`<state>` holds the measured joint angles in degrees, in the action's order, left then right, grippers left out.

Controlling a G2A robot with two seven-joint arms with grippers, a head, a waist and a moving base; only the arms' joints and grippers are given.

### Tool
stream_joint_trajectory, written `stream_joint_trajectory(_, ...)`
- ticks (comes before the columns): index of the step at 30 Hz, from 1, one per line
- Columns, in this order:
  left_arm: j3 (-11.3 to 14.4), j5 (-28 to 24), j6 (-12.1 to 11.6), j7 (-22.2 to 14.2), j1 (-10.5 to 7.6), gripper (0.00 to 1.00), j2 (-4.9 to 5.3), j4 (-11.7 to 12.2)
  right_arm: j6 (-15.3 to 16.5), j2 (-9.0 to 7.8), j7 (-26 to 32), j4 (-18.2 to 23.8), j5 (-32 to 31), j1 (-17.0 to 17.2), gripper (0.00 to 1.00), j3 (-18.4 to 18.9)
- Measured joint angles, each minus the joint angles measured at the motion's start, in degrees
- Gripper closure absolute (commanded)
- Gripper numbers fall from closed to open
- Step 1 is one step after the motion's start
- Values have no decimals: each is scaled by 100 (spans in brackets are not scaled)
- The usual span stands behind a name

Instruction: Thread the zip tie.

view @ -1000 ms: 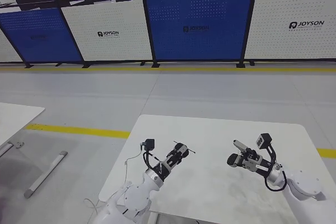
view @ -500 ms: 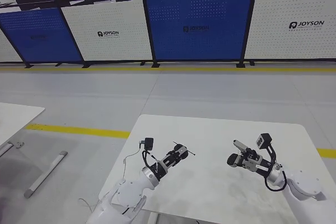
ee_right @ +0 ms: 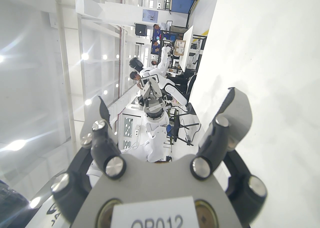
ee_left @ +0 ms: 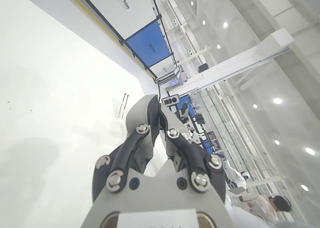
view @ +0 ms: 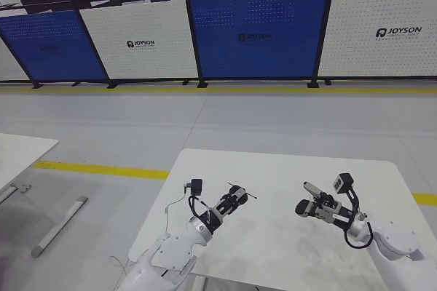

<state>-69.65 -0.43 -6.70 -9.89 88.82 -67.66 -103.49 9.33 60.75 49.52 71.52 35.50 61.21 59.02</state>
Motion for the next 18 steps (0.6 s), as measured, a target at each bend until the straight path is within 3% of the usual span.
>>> stream_joint_trajectory(6,0,0,0,0,0,100,0,0,-72,-75,98,128,-363,-35,0,213)
stream_joint_trajectory(12,0,0,0,0,0,100,0,0,-739,-293,305,612,-2051,-240,0,572)
stream_joint_trajectory(16,0,0,0,0,0,100,0,0,-1264,-348,634,788,-3415,-503,0,366)
stream_joint_trajectory(18,0,0,0,0,0,100,0,0,-1286,-349,630,781,-3696,-520,0,350)
